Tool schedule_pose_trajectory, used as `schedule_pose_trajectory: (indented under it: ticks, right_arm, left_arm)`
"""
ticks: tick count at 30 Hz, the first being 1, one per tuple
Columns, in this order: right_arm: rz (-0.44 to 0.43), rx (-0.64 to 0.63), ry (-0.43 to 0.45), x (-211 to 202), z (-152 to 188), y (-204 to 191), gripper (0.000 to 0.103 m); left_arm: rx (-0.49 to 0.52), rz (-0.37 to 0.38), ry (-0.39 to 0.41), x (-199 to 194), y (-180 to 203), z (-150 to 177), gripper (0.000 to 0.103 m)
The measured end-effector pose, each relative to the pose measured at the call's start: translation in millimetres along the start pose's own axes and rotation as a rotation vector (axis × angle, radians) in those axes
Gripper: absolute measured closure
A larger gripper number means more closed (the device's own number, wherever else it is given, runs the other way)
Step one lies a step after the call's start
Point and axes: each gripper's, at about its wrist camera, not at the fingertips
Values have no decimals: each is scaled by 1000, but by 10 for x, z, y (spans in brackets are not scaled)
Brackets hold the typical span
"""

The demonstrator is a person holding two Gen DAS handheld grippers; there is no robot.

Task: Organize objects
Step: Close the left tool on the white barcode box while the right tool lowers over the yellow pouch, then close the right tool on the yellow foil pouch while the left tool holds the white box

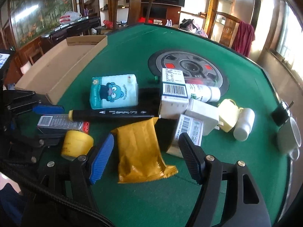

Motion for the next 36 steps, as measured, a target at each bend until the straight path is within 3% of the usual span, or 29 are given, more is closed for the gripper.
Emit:
schedule_pose_trajectory:
  ticks: [8, 14, 17, 19, 22, 29, 33, 36]
  right_arm:
    - [119, -177, -68, 155, -26, -159, 31]
    - [130, -212, -51, 209, -60, -125, 29]
    - [124, -266, -47, 209, -26, -184, 34]
    - [172, -280, -62, 214, -18, -188, 46]
    - [167, -261, -66, 182, -51, -173, 56]
    - [217, -264, -118, 333, -78, -173, 55]
    - [155, -214, -135, 348, -99, -61, 54]
    - [109, -147, -143, 321, -103, 51, 59]
  left_arm:
    - [14, -28, -2, 91, 88, -96, 56]
    - [-14, -48, 15, 101, 149, -128, 60]
    - [1, -89, 30, 56, 218, -86, 66]
    - [-1, -100, 37, 33, 224, -59, 67]
    - [-8, -116, 46, 7, 216, -45, 67]
    - [21, -160, 59, -14, 268, -18, 67]
    - [29, -176, 63, -20, 283, -8, 67]
    - [30, -181, 72, -40, 290, -11, 67]
Point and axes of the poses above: each gripper's, at about its wrist camera, not at the fingertips, and x roughly the way its jaws point, y to its right, z to its underside, and after that the axes turned 6 degrees about -z, right-handed
